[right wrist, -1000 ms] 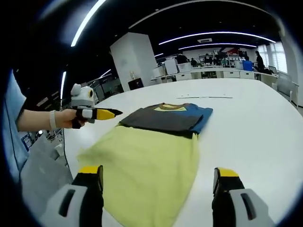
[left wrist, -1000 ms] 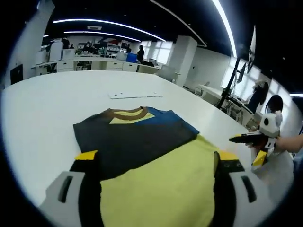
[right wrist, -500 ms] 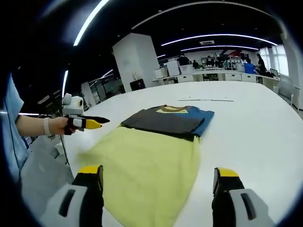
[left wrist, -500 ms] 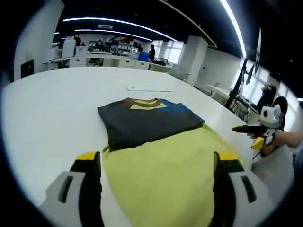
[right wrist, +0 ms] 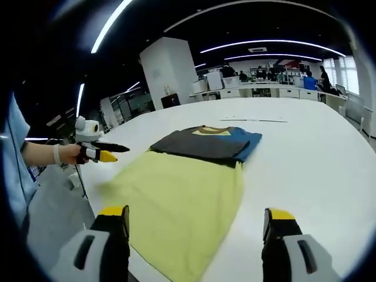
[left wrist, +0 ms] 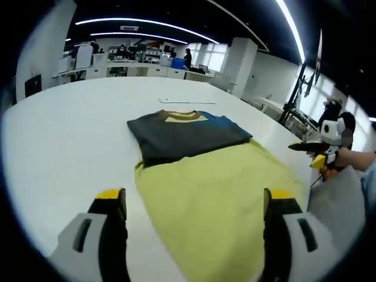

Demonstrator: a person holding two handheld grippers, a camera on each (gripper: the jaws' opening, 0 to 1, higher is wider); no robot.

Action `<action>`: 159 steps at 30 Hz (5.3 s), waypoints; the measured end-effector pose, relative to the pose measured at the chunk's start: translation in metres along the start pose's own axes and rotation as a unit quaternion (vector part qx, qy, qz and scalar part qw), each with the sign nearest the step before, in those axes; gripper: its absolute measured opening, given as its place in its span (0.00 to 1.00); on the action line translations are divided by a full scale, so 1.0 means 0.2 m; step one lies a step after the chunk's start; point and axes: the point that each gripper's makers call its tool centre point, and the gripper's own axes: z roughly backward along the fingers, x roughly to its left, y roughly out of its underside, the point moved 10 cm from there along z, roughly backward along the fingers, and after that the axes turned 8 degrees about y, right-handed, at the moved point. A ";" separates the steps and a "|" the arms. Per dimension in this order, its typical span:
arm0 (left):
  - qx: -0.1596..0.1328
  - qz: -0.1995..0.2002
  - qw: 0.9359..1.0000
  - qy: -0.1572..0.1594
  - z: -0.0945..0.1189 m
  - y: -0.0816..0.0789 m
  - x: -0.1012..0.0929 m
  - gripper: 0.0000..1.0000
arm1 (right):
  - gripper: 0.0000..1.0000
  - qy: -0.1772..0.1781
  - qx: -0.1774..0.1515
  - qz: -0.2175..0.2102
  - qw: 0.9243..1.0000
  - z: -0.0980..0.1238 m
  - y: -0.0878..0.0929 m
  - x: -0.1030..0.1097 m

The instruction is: Fold the garment on the visible template until the final outline fits inside the template.

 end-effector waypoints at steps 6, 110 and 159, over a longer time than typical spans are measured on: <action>0.038 -0.003 0.999 0.020 0.08 0.07 -0.03 0.91 | 0.93 -0.008 0.029 0.016 0.999 0.04 0.07 0.01; 0.045 0.074 0.967 0.238 0.68 -0.08 -0.22 0.00 | 0.00 -0.202 0.033 -0.286 0.936 0.47 -0.25 0.03; 0.041 0.176 0.983 0.029 -0.16 -0.30 0.60 0.00 | 0.00 -0.063 0.069 -0.221 0.971 -0.66 -0.48 -0.53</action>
